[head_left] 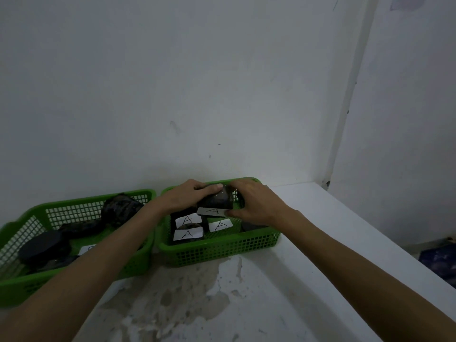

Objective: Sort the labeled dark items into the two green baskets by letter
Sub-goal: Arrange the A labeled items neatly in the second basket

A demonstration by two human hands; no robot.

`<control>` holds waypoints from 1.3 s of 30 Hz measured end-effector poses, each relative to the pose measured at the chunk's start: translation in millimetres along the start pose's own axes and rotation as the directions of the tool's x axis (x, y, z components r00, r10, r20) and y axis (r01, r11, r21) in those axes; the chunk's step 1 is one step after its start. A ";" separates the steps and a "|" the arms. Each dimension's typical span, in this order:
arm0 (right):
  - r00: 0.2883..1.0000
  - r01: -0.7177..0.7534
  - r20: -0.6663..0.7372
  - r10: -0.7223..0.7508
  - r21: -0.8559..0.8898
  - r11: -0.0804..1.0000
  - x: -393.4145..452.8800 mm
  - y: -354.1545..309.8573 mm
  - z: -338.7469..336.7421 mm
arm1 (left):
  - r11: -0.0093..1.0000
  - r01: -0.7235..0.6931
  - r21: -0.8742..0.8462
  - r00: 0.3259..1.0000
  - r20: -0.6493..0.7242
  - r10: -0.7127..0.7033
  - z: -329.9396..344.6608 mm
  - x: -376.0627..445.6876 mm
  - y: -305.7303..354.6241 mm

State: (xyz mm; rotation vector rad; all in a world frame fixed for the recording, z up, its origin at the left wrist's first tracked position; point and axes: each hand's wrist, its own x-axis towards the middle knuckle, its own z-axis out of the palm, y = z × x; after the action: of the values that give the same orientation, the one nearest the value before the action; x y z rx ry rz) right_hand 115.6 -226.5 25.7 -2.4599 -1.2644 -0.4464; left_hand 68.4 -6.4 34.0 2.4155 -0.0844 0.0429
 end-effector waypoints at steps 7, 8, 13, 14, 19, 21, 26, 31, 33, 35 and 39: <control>0.967 -0.255 0.083 0.241 0.296 0.921 9.4 3.3 -9.8 | 0.996 -0.083 0.031 0.986 -0.140 0.086 -7.9 -21.5 -3.2; 0.962 -0.271 0.102 0.252 0.338 0.901 9.8 4.5 -13.2 | 0.990 -0.112 0.090 0.977 -0.173 0.126 -8.1 -25.0 -3.6; 0.926 -0.377 0.197 0.322 0.511 0.773 7.2 9.2 -24.9 | 0.731 -0.256 0.633 0.868 -0.183 0.462 -4.1 -33.2 -8.5; 0.916 -0.400 0.217 0.337 0.548 0.734 6.0 10.0 -25.7 | 0.684 -0.268 0.678 0.843 -0.179 0.507 -2.8 -32.5 -9.8; 0.903 -0.427 0.258 0.342 0.607 0.670 2.2 8.5 -24.9 | 0.621 -0.294 0.726 0.817 -0.146 0.558 5.5 -30.4 -8.7; 0.899 -0.437 0.268 0.347 0.626 0.646 1.7 7.8 -22.8 | 0.625 -0.307 0.718 0.809 -0.149 0.569 9.5 -30.5 -5.7; 0.892 -0.448 0.273 0.360 0.639 0.625 -0.9 7.9 -19.7 | 0.642 -0.334 0.690 0.808 -0.141 0.572 14.5 -30.8 -4.3; 0.926 -0.376 0.191 0.325 0.521 0.766 0.5 4.3 -16.2 | 0.690 -0.325 0.647 0.812 -0.182 0.554 16.8 -25.7 -6.9; 0.956 -0.293 0.132 0.262 0.368 0.883 1.1 3.2 -12.0 | 0.708 -0.312 0.634 0.812 -0.209 0.545 18.2 -22.1 -7.9; 0.984 -0.155 0.107 0.139 0.161 0.975 3.1 2.0 -5.3 | 0.728 -0.310 0.612 0.818 -0.218 0.532 20.7 -17.5 -8.1; 0.997 0.003 0.077 0.006 -0.110 0.994 14.1 0.9 8.6 | 0.747 -0.320 0.582 0.850 -0.172 0.498 26.4 -4.4 -12.6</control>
State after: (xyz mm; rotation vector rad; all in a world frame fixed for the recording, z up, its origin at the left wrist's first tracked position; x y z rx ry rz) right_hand 125.3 -213.2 23.8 -2.5923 -1.3007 -0.4354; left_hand 65.0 -14.4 5.7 2.8575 -0.5313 0.7616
